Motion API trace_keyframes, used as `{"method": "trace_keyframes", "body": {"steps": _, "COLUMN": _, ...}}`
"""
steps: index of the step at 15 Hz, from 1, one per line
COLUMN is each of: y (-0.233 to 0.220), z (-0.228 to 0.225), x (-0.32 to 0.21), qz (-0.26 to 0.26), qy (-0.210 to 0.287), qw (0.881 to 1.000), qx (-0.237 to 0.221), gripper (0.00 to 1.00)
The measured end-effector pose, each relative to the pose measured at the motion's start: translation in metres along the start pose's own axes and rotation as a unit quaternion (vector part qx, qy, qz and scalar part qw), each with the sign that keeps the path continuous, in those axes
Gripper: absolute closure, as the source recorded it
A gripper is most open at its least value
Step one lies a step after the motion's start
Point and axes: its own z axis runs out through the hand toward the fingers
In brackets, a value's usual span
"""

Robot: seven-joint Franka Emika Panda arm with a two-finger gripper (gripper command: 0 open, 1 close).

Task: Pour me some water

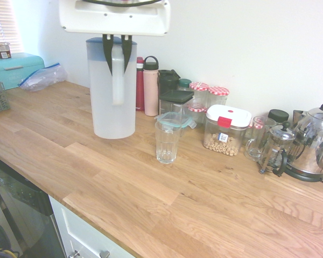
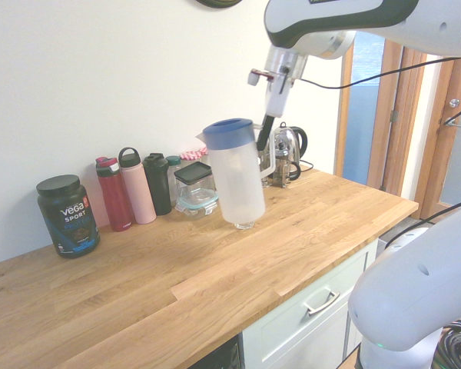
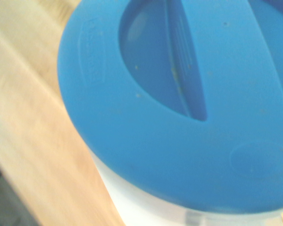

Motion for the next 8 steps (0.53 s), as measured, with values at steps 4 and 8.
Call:
{"method": "trace_keyframes", "body": {"steps": 4, "y": 0.048, "z": 0.026, "x": 0.017, "qz": -0.030, "qy": -0.012, "qw": 0.999, "qx": 0.014, "gripper": 1.00}}
{"method": "trace_keyframes", "body": {"steps": 8, "y": 0.079, "z": 0.100, "x": 0.060, "qz": -0.046, "qy": -0.040, "qw": 0.998, "qx": -0.011, "gripper": 1.00}}
